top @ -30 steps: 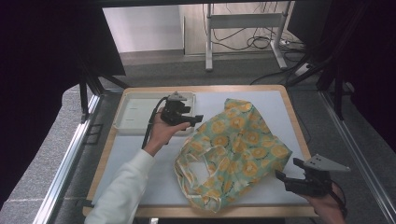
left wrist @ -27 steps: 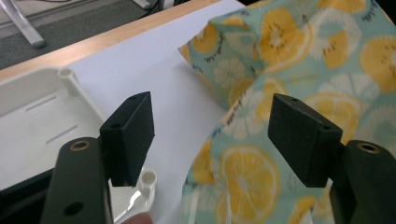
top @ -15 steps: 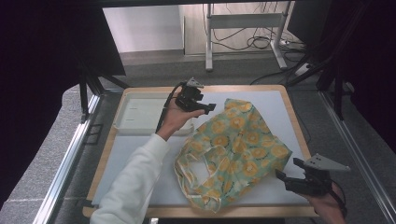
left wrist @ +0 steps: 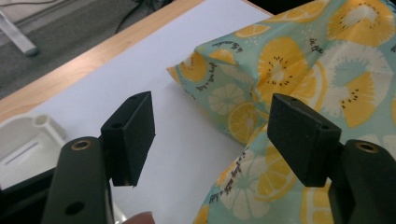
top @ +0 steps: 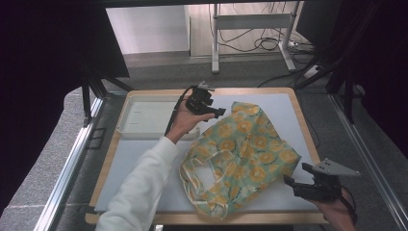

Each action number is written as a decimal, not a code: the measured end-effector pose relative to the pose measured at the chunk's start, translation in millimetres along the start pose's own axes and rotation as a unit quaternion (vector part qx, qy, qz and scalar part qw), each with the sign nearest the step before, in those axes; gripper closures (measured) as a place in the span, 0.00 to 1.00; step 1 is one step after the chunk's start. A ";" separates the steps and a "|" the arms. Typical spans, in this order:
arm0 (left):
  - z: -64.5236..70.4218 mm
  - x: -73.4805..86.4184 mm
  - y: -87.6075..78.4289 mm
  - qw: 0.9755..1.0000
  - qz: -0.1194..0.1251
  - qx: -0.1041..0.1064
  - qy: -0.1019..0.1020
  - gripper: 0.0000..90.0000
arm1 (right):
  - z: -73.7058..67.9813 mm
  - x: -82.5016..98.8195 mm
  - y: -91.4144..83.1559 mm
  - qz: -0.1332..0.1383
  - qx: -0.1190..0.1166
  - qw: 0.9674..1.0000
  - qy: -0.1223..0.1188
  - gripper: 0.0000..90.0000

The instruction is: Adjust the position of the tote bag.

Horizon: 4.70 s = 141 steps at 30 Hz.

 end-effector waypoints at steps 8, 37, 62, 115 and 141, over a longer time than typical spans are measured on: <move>-0.6 -3.0 15.8 1.000 -0.002 0.008 -0.006 0.36 | 0.7 0.6 -0.3 0.000 0.001 1.000 0.000 0.21; 14.9 -4.1 55.7 0.999 -0.002 0.050 -0.003 0.33 | 1.9 3.2 4.0 -0.009 0.004 1.000 -0.004 0.21; 15.2 -3.7 40.9 0.998 0.042 0.049 -0.001 0.99 | 7.3 5.5 1.8 -0.007 0.015 1.000 0.003 0.21; 17.5 18.3 20.7 0.997 0.030 0.068 -0.009 1.00 | 58.9 -11.7 59.3 -0.079 0.040 0.996 0.015 0.99; 17.9 42.1 -11.7 0.996 0.040 0.083 -0.021 1.00 | 108.8 -63.4 100.5 -0.102 0.056 0.993 0.018 0.99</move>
Point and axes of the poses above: each handheld gripper's, and its own axes: y roughly forward along the jaws, x roughly out of its underside, z roughly to its right, the point moved 1 cm from there along y, roughly forward along the jaws, and after that the axes turned 4 degrees about y, right-handed, at the moved point
